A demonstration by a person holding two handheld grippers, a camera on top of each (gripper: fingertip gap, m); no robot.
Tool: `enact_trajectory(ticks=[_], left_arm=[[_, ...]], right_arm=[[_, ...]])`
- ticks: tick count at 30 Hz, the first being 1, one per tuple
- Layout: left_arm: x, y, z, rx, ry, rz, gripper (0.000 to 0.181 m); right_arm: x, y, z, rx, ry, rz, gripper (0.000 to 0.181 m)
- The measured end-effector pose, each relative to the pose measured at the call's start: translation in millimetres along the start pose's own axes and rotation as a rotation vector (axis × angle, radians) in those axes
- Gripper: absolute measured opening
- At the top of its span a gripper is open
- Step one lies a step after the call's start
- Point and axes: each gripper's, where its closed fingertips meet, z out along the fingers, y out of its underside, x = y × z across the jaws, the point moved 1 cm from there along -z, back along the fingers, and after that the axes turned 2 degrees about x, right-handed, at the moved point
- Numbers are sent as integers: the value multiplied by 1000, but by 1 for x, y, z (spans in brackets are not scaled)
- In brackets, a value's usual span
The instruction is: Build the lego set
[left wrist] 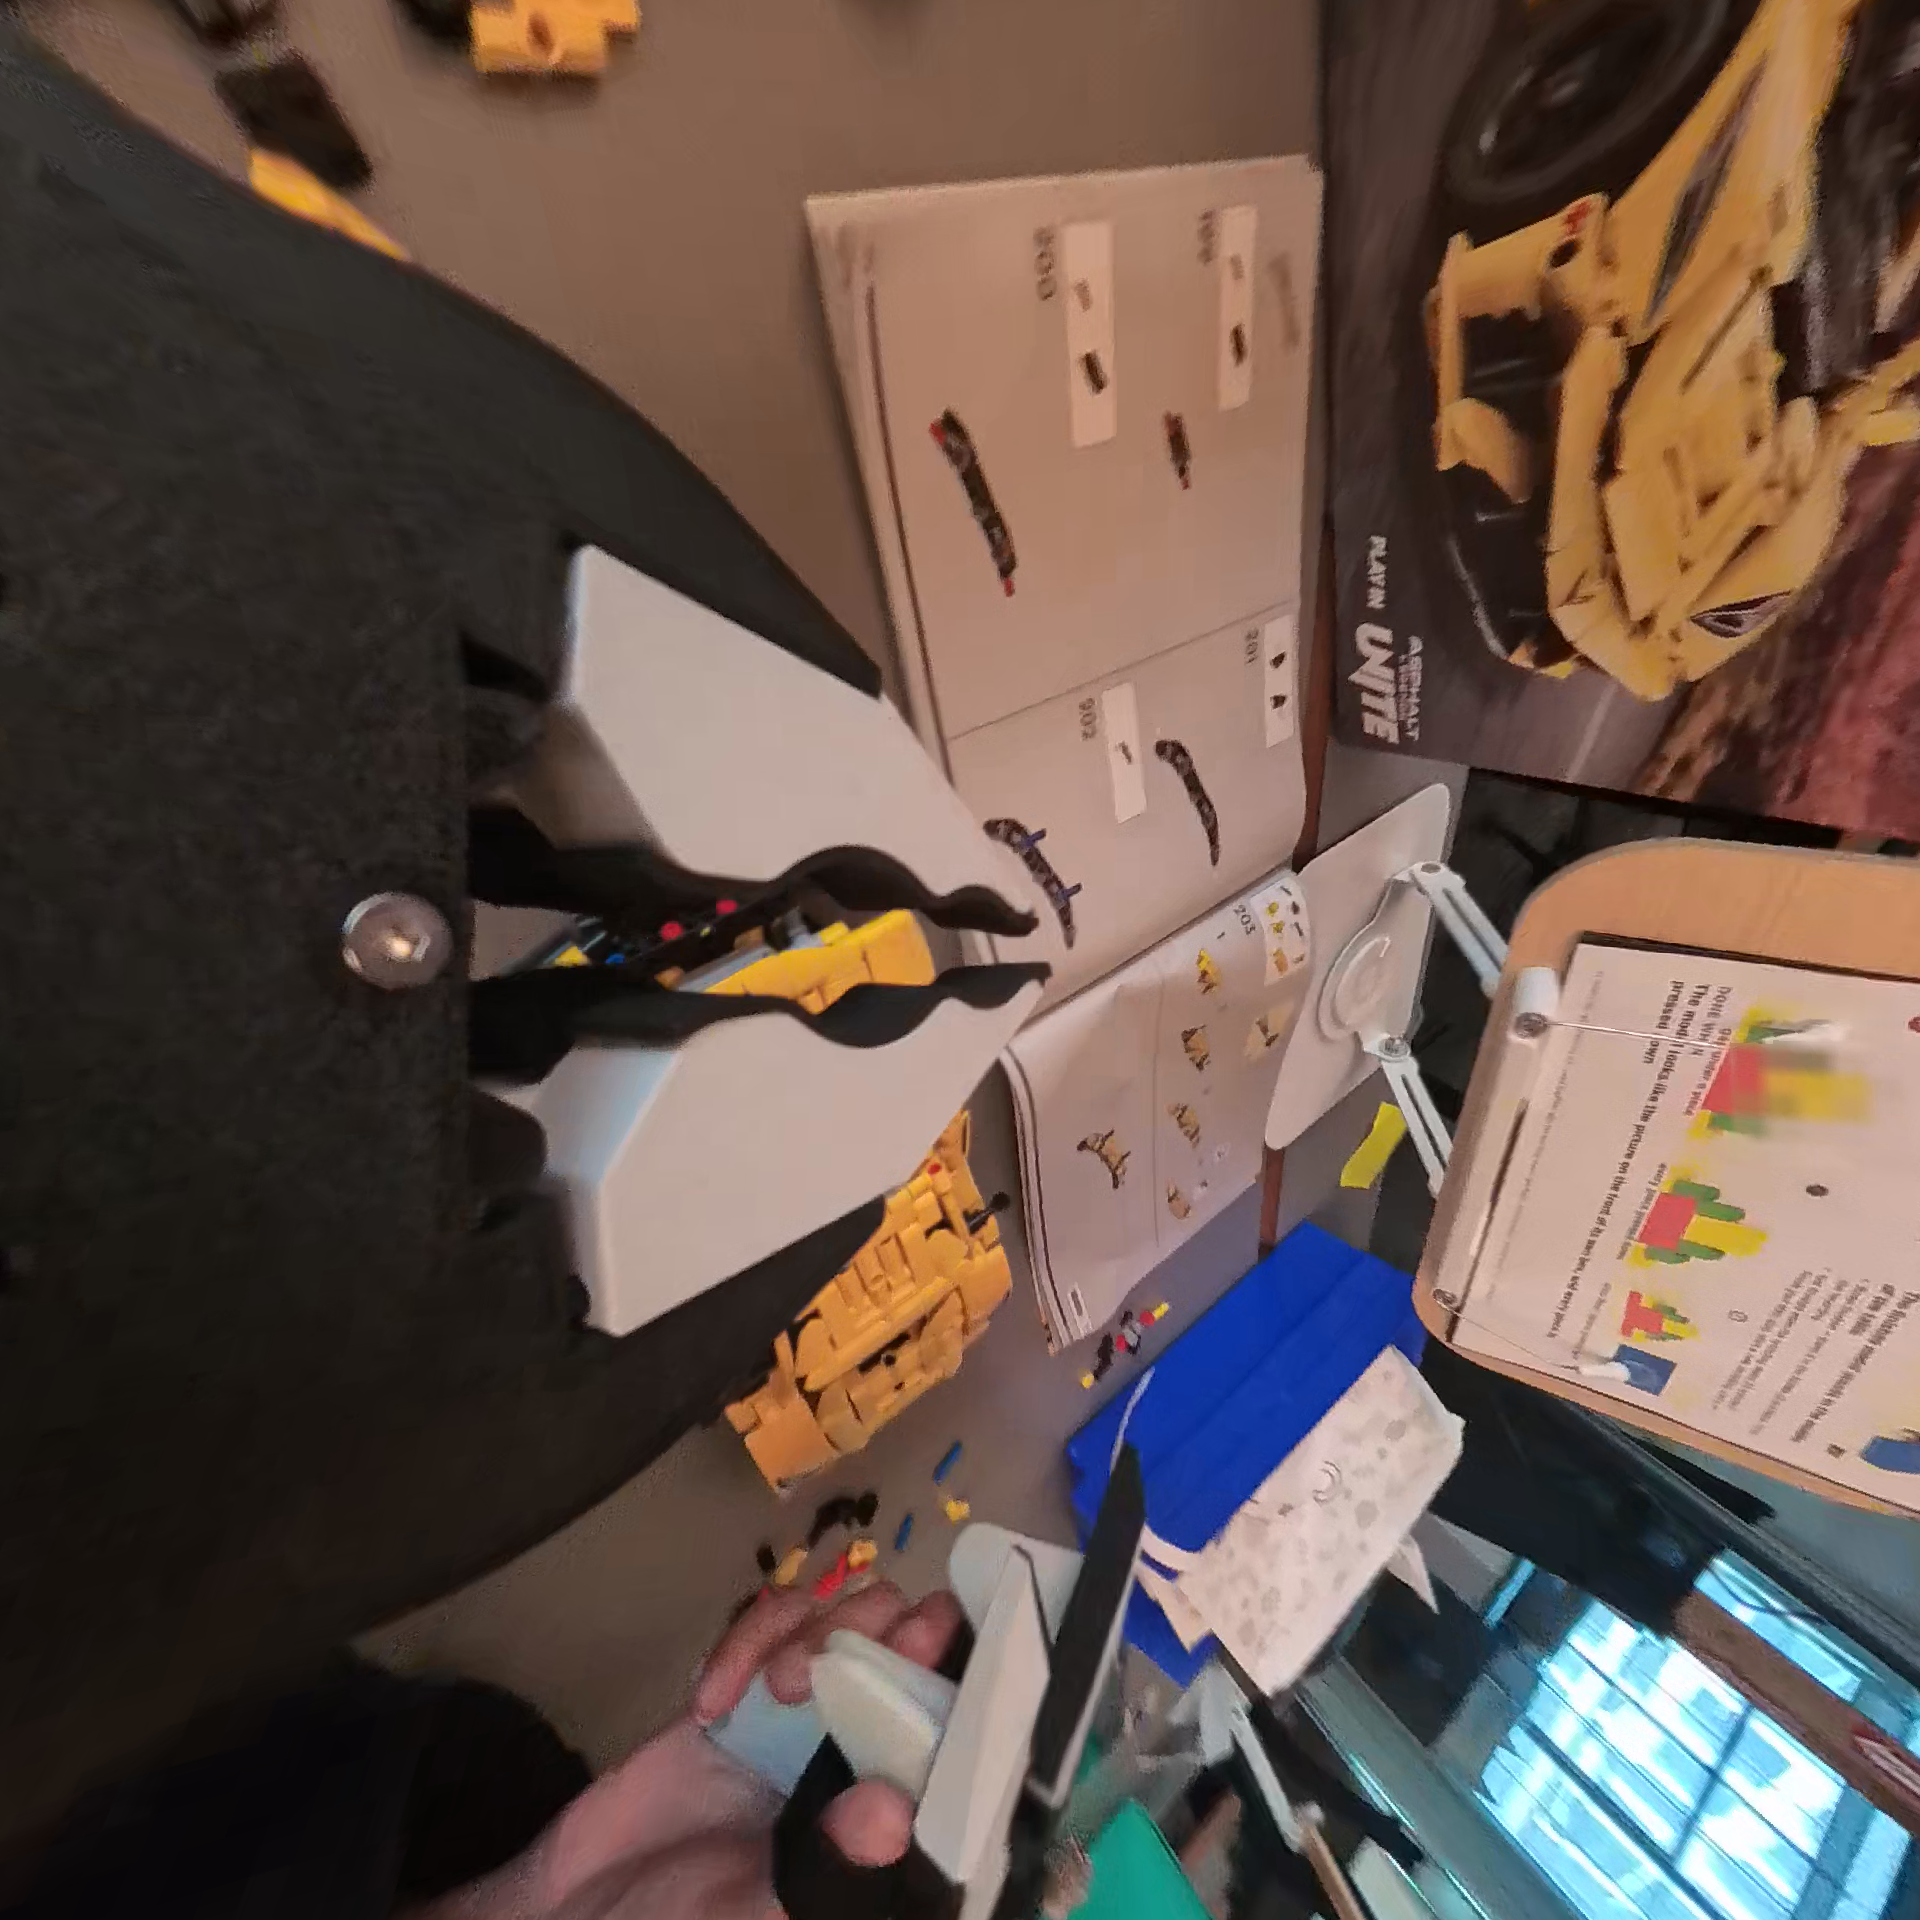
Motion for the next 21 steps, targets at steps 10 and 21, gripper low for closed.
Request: enact_trajectory(ticks=[10, 21], left_arm=[[-3, -22, 14, -72, -10, 105, 5], [8, -28, 45, -119, 121, 80, 5]], right_arm=[[12, -27, 17, -115, 32, -167, 94], [13, -64, 44, -130, -103, -226, 94]])
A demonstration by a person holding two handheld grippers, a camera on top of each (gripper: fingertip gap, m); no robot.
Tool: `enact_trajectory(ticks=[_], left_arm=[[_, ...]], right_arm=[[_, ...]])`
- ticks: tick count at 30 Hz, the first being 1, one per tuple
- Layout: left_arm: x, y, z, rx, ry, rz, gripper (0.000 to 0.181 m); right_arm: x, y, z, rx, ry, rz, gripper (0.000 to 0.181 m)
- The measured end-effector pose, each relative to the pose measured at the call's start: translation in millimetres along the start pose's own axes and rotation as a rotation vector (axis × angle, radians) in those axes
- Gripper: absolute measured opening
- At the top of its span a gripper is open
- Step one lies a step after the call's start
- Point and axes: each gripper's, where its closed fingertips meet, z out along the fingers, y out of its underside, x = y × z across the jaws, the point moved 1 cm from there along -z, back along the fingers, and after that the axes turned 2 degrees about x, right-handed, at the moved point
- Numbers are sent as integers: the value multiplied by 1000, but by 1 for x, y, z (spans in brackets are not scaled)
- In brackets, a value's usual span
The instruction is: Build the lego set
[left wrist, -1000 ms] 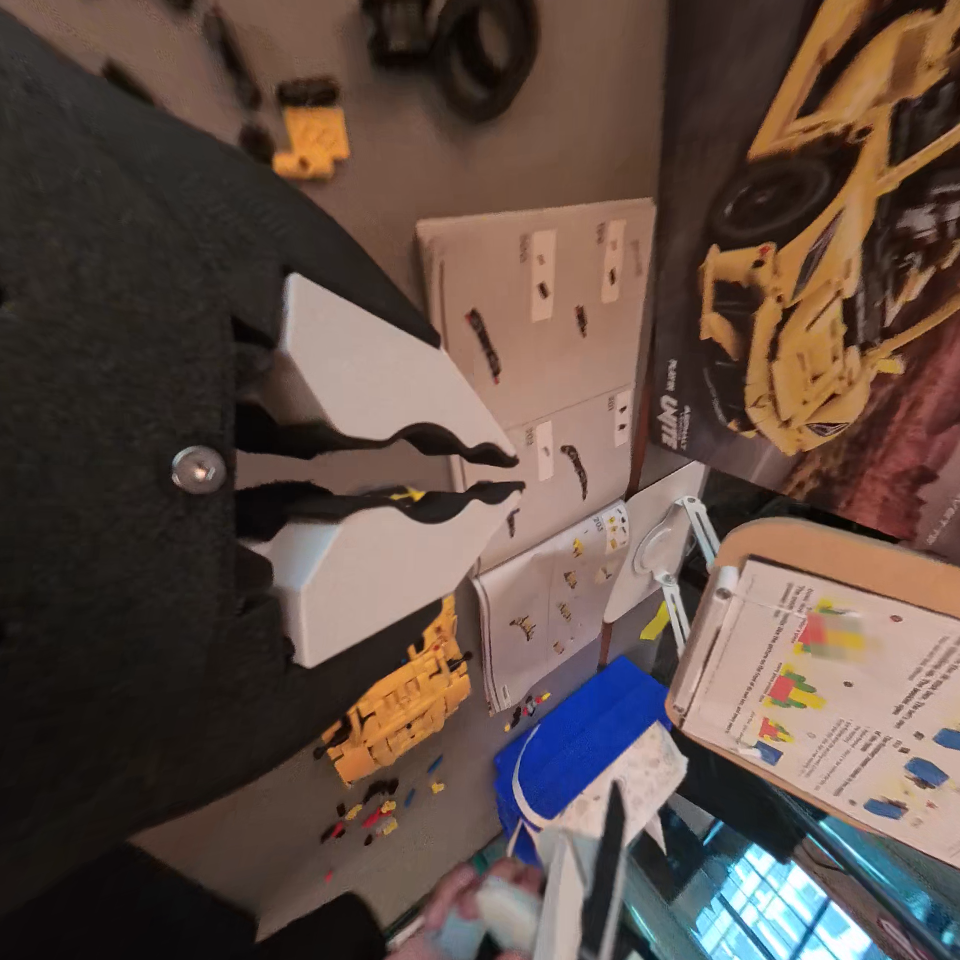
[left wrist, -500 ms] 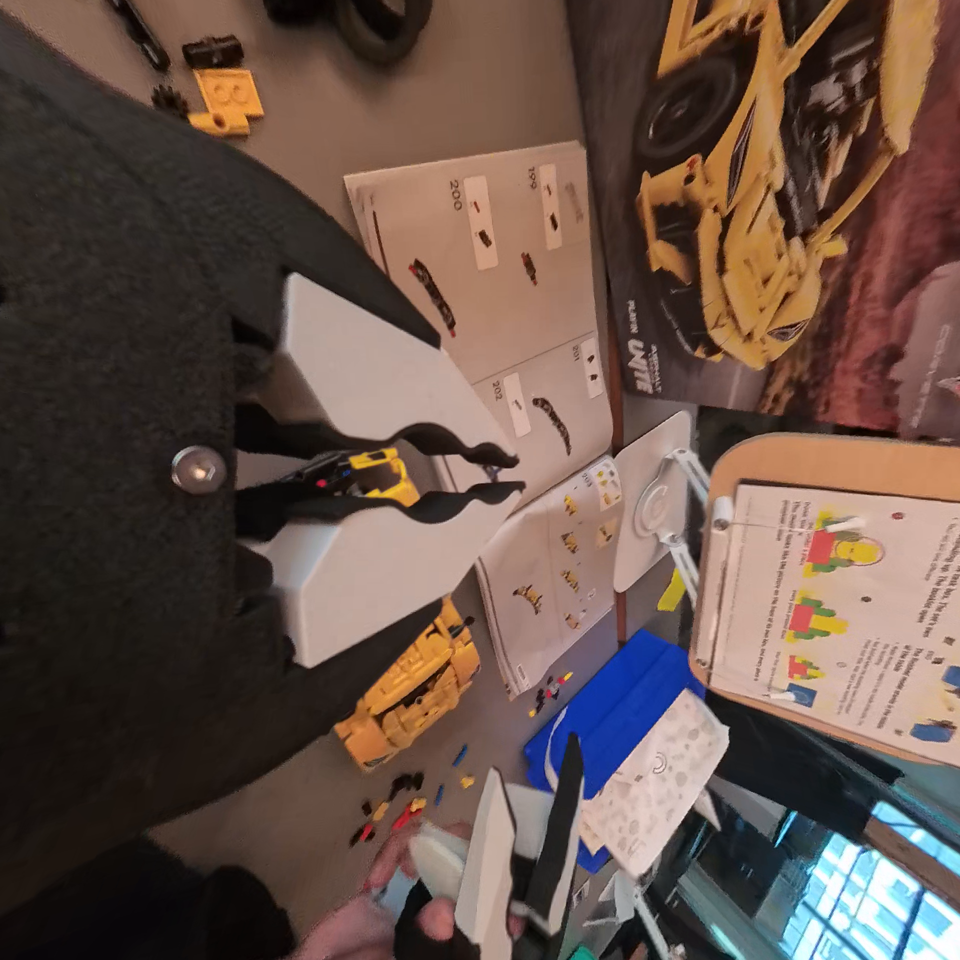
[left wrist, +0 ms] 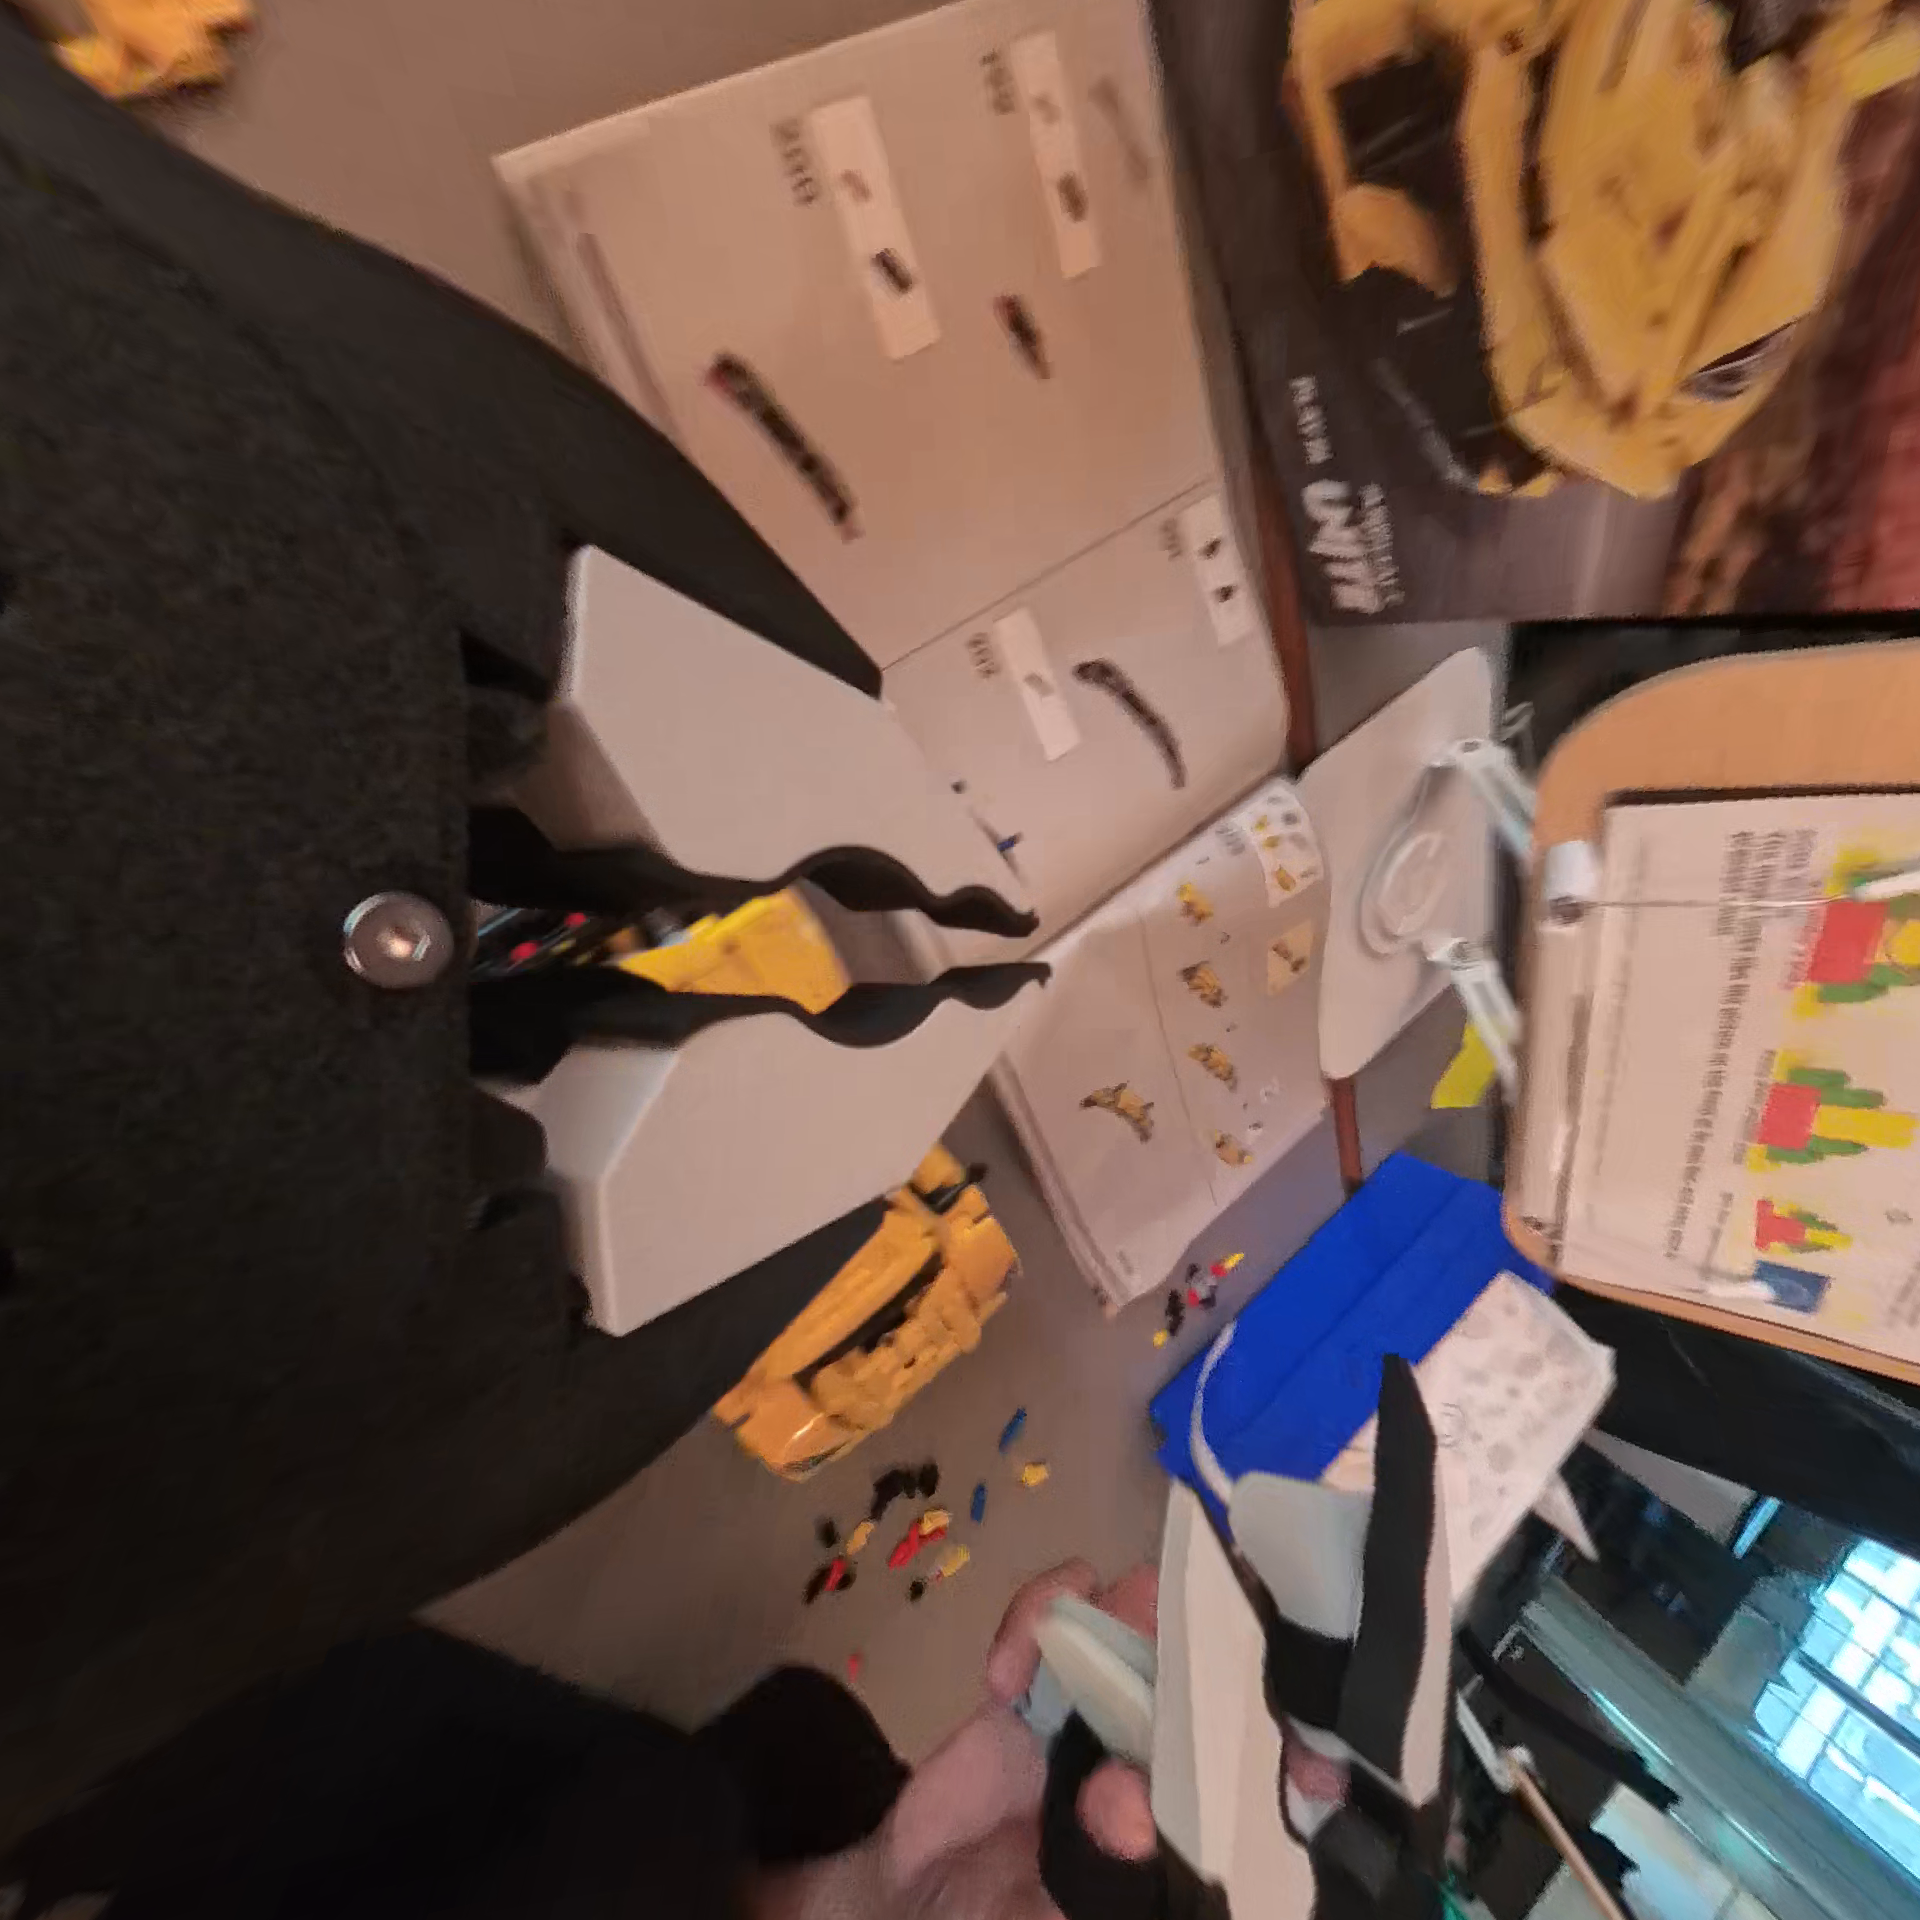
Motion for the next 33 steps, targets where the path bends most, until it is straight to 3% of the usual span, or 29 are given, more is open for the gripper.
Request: enact_trajectory(ticks=[2, 4, 7, 11, 13, 19, 22, 25, 33], left_arm=[[-17, -19, 13, 79, -3, 20, 5], [-38, -32, 26, 148, -2, -10, 5], [-66, -42, 37, 248, -6, -79, 6], [-84, -28, 40, 264, -2, -42, 7], [-92, -20, 39, 223, -38, 1, 7], [-116, 4, 39, 75, -164, 84, 7], [-147, 29, 32, -89, -381, 117, 10], [-166, 40, 25, -126, -497, 112, 23], [-173, 57, 22, -204, -490, -8, 31]], right_arm=[[16, -24, 1, 61, -6, -5, 90], [38, -29, 8, 114, 12, -18, 87], [66, 0, 21, 156, 28, 21, 86], [84, 54, 20, 151, 44, 73, 78], [87, 71, 16, 106, 60, 37, 78], [76, 75, 20, 85, -25, 87, 76], [75, 81, 18, 48, -57, 113, 73], [77, 78, 10, 71, -77, 175, 63], [94, 89, 6, 48, -31, 168, 60]])
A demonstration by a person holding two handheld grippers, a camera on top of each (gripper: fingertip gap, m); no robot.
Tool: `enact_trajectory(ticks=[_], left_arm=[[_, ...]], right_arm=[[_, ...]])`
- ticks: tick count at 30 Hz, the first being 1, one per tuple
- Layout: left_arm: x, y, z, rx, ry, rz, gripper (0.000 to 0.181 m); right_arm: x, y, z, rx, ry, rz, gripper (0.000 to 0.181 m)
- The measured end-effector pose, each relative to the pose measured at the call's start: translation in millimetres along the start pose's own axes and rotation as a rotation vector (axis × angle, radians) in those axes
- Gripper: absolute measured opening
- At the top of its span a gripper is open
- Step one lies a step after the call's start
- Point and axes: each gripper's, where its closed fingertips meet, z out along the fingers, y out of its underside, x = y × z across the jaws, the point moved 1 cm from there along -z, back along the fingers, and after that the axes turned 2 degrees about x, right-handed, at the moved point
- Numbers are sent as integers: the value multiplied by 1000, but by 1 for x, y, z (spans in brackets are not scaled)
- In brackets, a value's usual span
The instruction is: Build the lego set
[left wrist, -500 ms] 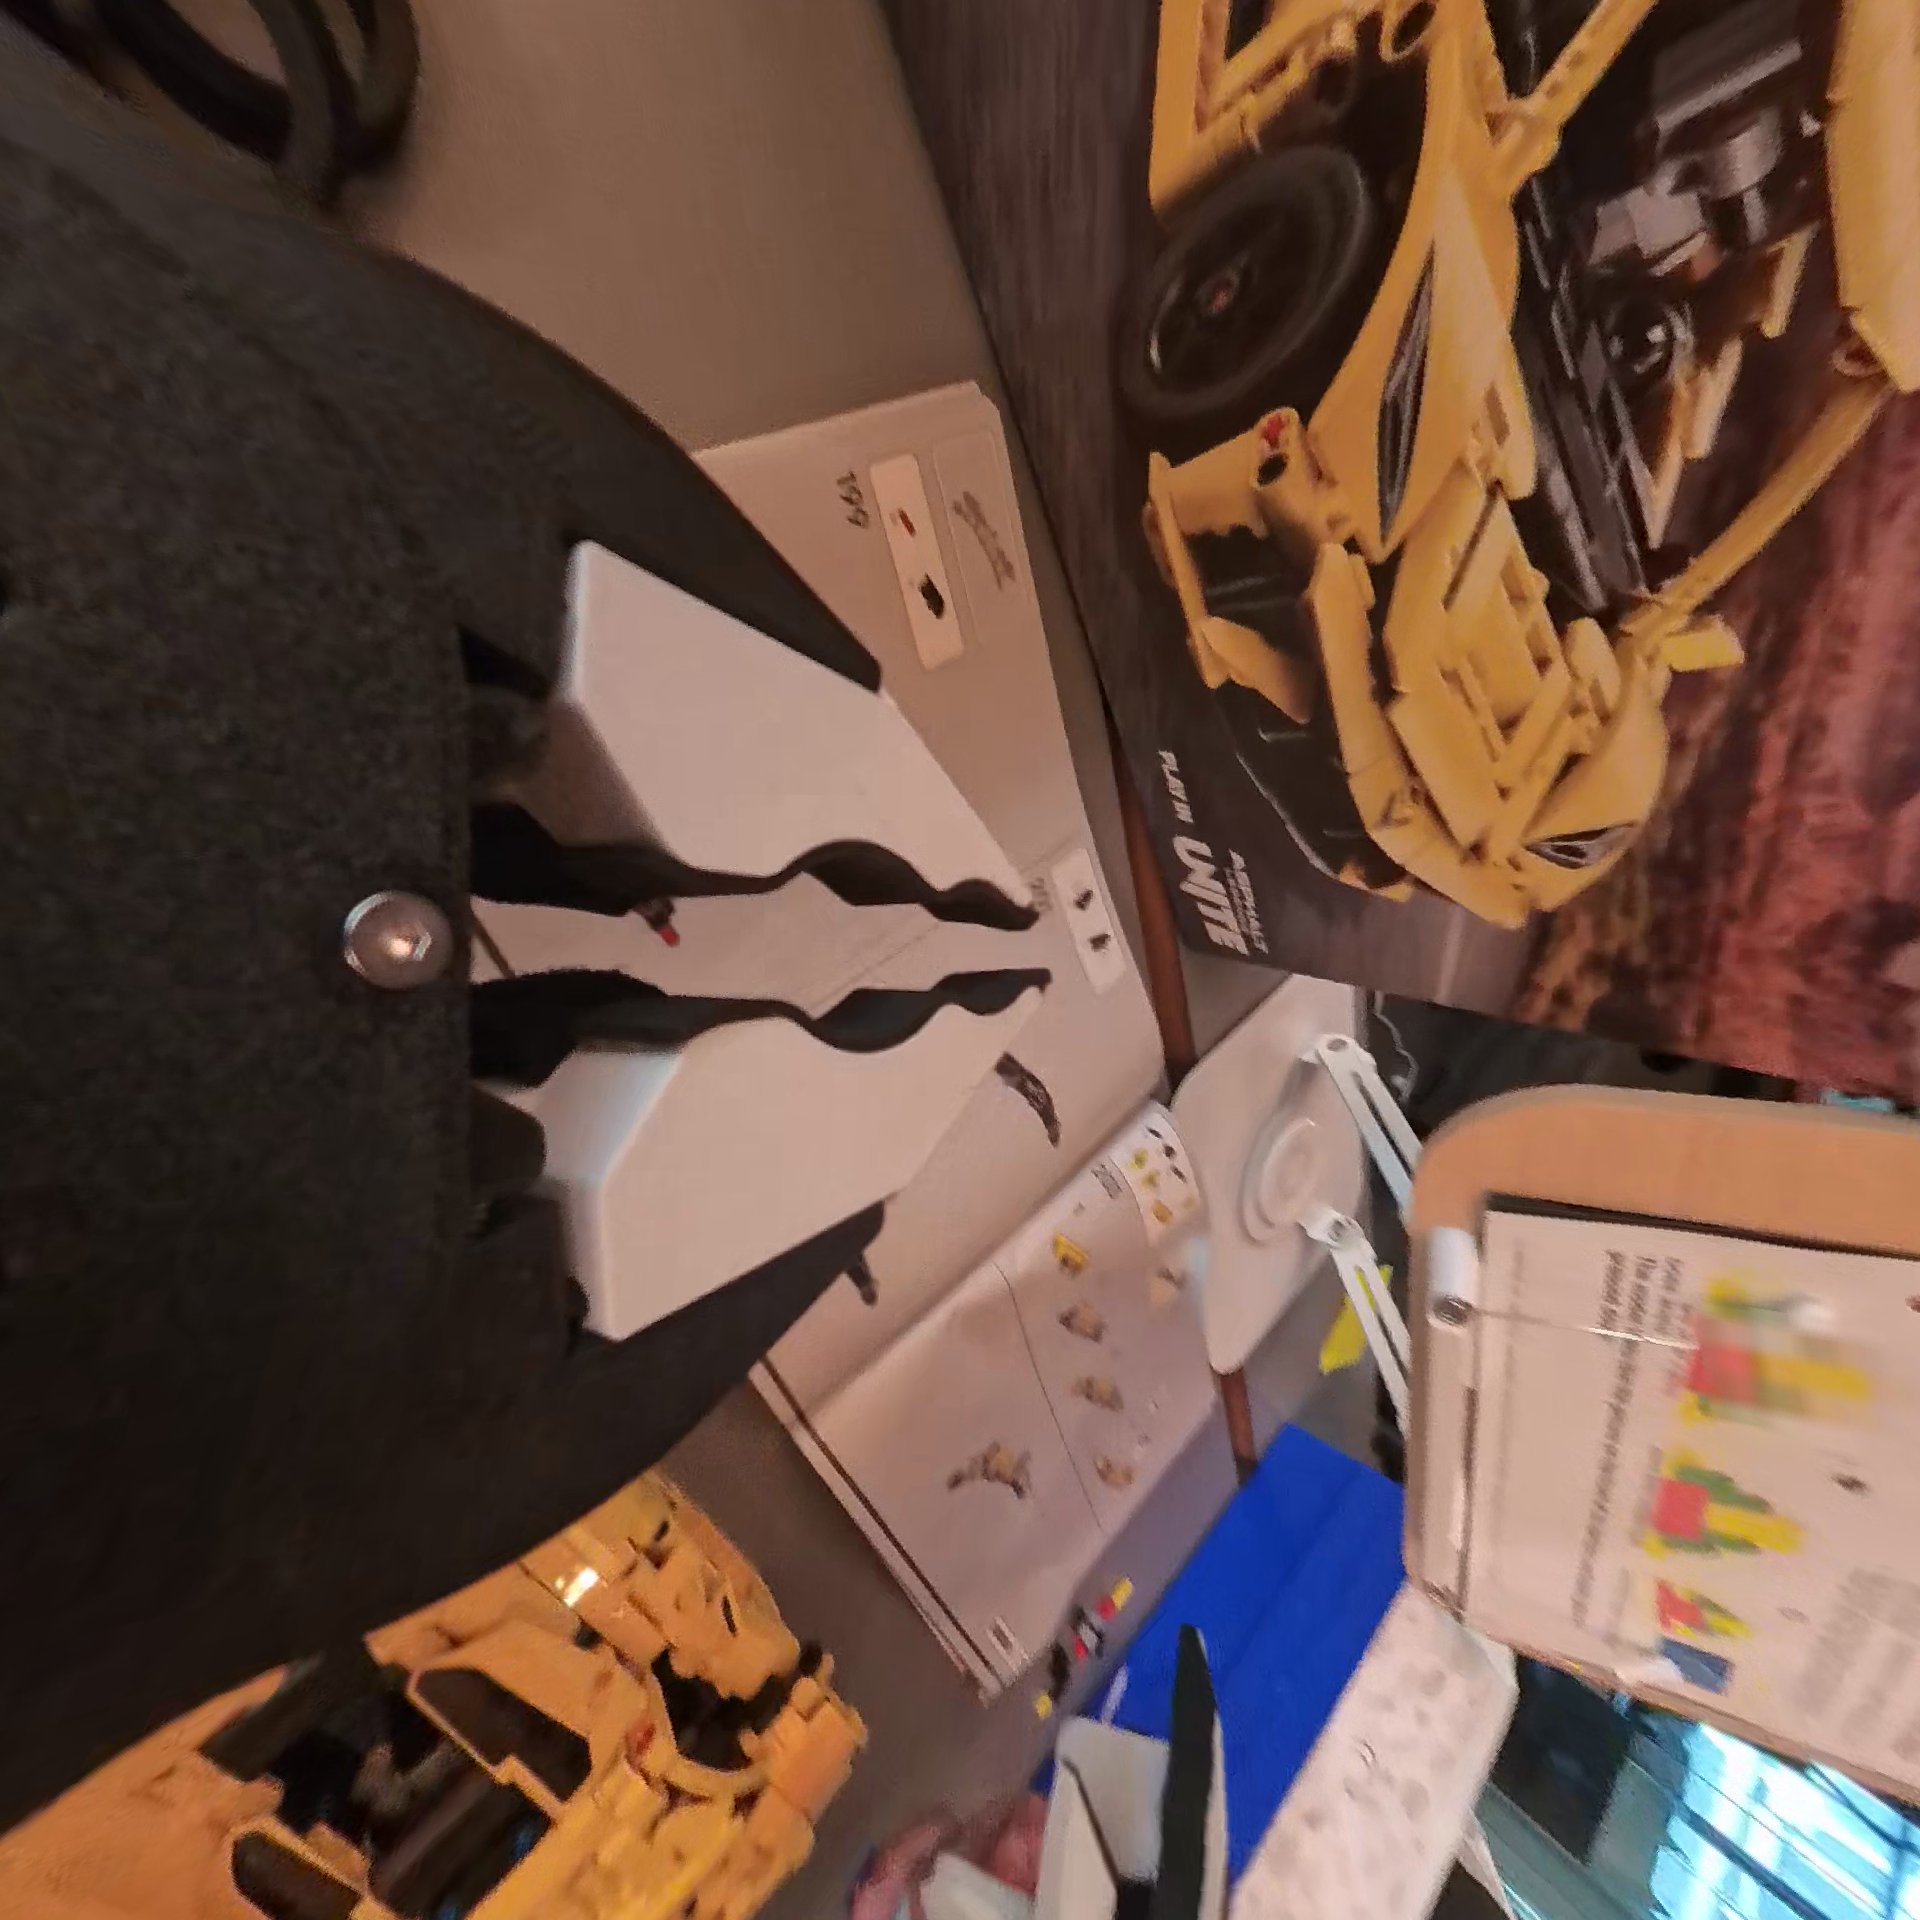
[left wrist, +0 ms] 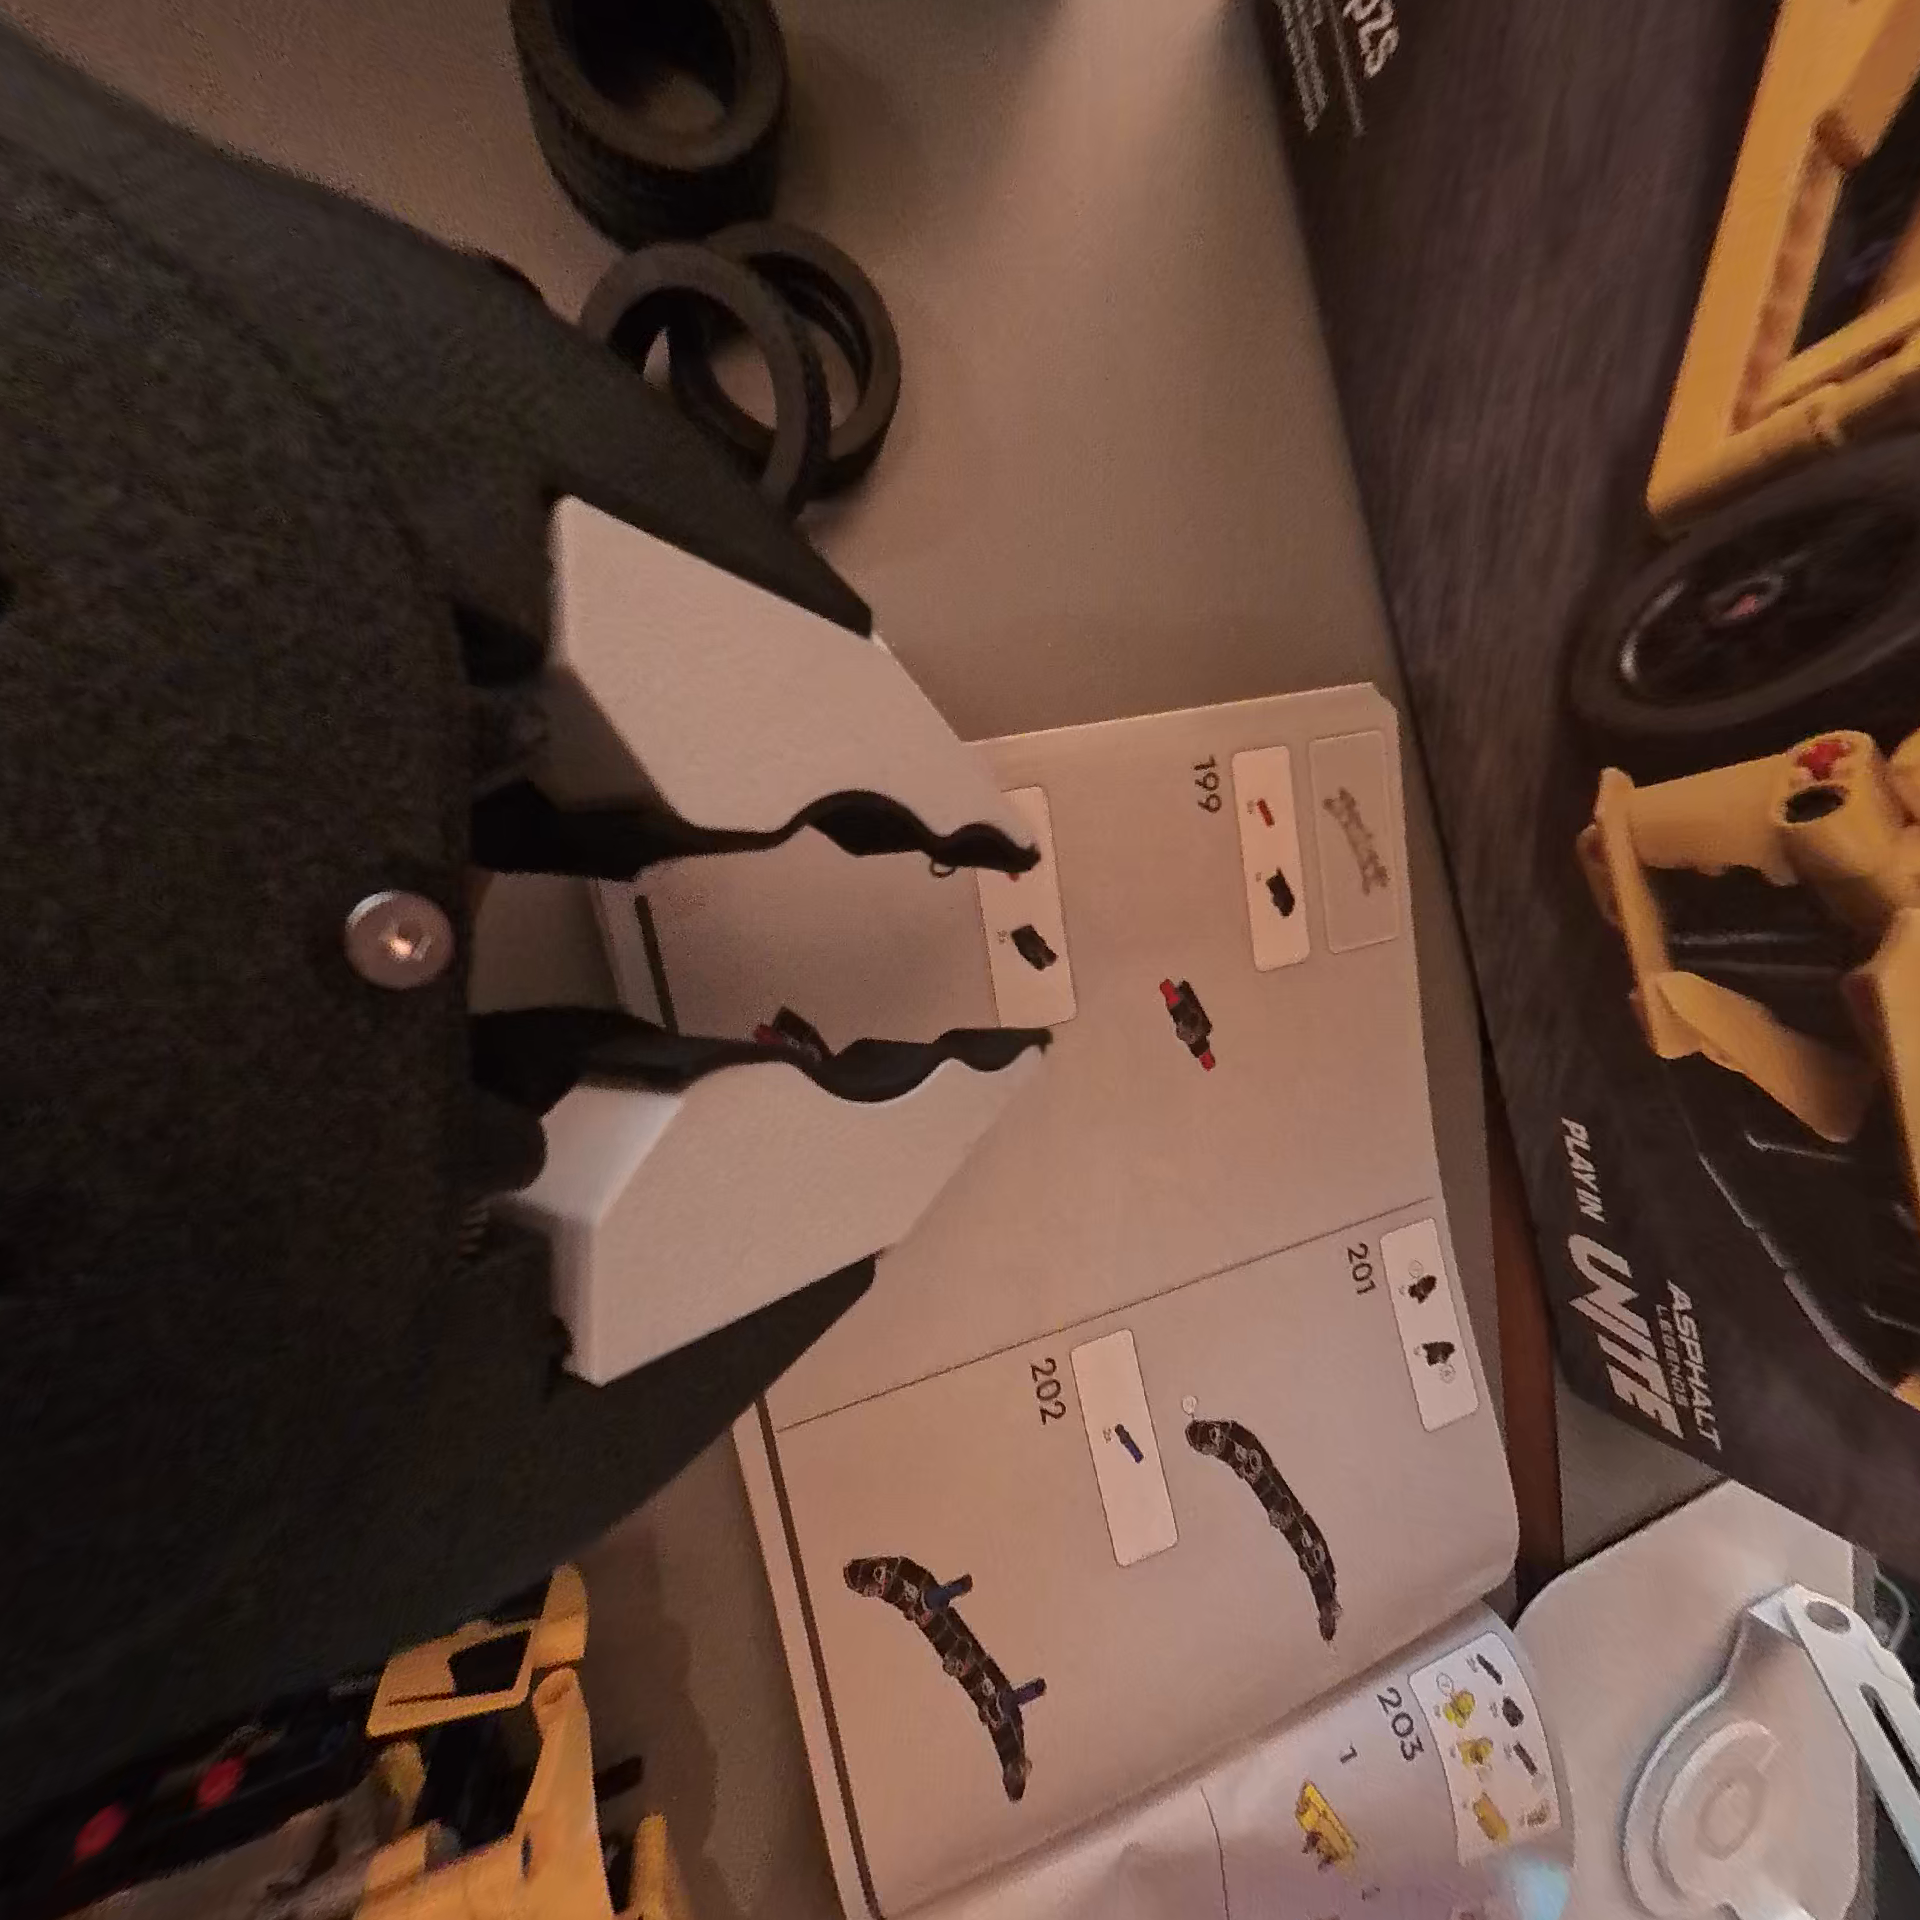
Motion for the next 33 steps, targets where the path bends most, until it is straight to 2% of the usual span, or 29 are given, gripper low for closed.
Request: enact_trajectory(ticks=[3, 6, 8, 11, 13, 15, 18, 22, 24, 28, 30, 33], left_arm=[[3, -1, 2, 9, 40, -27, 31], [12, -7, 2, 45, 54, 15, 31], [19, -11, 3, 72, 69, 38, 30], [34, -10, 5, 70, 121, 44, 30], [38, -10, 6, 68, 128, 55, 30], [39, -10, 6, 64, 129, 66, 30], [37, -12, 5, 71, 117, 68, 30], [37, -15, 2, 90, 128, 48, 30], [39, -16, 2, 93, 154, 23, 30], [40, -17, 1, 98, 169, 5, 30], [38, -17, 0, 99, 157, 11, 30], [38, -19, -1, 106, 167, -3, 30]], right_arm=[[3, 3, 1, -12, 4, 2, 60], [13, -8, -10, -8, 52, -33, 59], [27, -22, -39, -53, 150, -100, 56], [38, -25, -113, -128, 303, -169, 47], [42, 5, -163, -254, 387, -156, 47], [35, 47, -205, -374, 405, -66, 46], [24, 103, -251, -467, 453, 66, 44], [9, 138, -269, -500, 489, 45, 35], [12, 143, -274, -489, 518, 30, 30], [22, 152, -275, -465, 530, 132, 18], [28, 161, -278, -510, 562, 106, 16], [32, 165, -277, -500, 561, 150, 15]])
